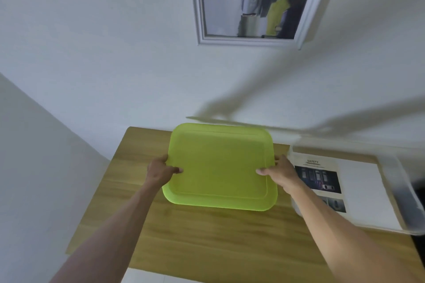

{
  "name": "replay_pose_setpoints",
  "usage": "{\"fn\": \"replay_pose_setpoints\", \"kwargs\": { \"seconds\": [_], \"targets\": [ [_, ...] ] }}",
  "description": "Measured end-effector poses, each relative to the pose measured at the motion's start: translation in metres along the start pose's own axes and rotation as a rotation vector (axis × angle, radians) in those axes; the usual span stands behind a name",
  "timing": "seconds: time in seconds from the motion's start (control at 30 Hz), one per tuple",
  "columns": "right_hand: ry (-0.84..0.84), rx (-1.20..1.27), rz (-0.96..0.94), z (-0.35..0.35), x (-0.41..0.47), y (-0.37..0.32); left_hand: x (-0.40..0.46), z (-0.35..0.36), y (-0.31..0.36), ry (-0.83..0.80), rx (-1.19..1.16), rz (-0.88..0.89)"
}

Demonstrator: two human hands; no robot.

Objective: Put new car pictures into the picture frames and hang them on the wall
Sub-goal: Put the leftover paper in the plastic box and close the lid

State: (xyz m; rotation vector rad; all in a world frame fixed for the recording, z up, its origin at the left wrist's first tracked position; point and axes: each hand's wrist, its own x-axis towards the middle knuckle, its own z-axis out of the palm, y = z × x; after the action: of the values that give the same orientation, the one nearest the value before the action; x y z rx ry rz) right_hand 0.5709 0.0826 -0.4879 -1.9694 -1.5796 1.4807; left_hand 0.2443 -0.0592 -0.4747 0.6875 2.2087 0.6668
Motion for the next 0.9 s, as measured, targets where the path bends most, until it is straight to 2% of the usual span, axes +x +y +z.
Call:
{"fn": "replay_pose_setpoints", "kwargs": {
  "seconds": [0.2,0.37,0.6,0.9],
  "targets": [
    [0.088,-0.002,-0.024,-0.049,-0.008,0.014,-0.022,0.027,0.03,-0.074,-0.091,0.037],
    [0.177,-0.03,-0.047,-0.112,-0.02,0.041,-0.044,0.082,0.068,-0.151,-0.154,0.084],
    [0.304,-0.082,0.017,-0.215,-0.023,0.098,-0.078,0.183,0.129,-0.187,-0.057,0.137],
    [0.294,-0.103,0.085,-0.303,0.004,0.159,-0.121,0.281,0.175,-0.139,0.017,0.15]
  ]
}}
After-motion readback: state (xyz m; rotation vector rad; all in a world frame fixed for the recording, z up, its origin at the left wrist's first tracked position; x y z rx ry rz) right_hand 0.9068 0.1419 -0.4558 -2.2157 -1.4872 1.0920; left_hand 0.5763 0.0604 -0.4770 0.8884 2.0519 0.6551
